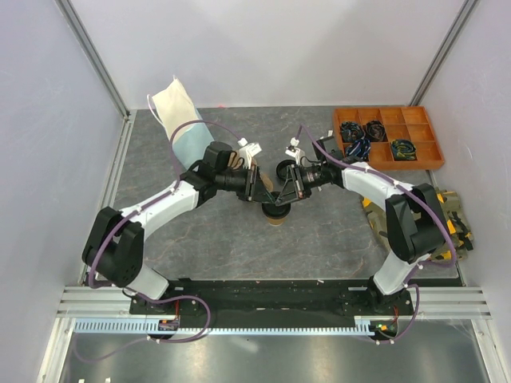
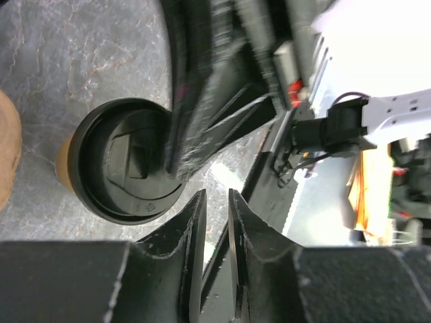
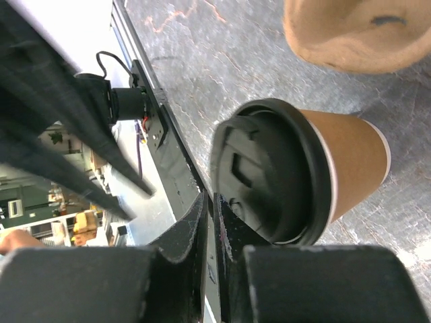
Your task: Pack the takeout coffee
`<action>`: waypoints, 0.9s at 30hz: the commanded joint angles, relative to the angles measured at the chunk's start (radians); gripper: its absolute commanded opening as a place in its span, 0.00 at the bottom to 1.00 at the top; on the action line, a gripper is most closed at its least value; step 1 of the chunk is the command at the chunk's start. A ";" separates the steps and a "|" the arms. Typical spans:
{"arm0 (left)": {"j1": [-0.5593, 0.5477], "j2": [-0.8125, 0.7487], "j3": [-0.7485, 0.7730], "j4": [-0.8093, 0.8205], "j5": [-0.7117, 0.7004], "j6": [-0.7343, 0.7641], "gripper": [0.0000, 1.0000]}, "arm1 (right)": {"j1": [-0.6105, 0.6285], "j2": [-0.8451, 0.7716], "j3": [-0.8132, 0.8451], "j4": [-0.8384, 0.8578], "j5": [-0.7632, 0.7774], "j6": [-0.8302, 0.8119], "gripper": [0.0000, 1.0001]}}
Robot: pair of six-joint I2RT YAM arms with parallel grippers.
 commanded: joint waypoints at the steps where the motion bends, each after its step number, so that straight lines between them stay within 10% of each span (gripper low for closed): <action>1: 0.032 0.010 -0.040 0.180 0.134 -0.139 0.26 | -0.007 -0.072 0.042 0.019 -0.025 0.025 0.14; 27: 0.037 0.239 -0.103 0.355 0.128 -0.342 0.10 | -0.061 -0.136 0.056 -0.099 0.125 -0.030 0.19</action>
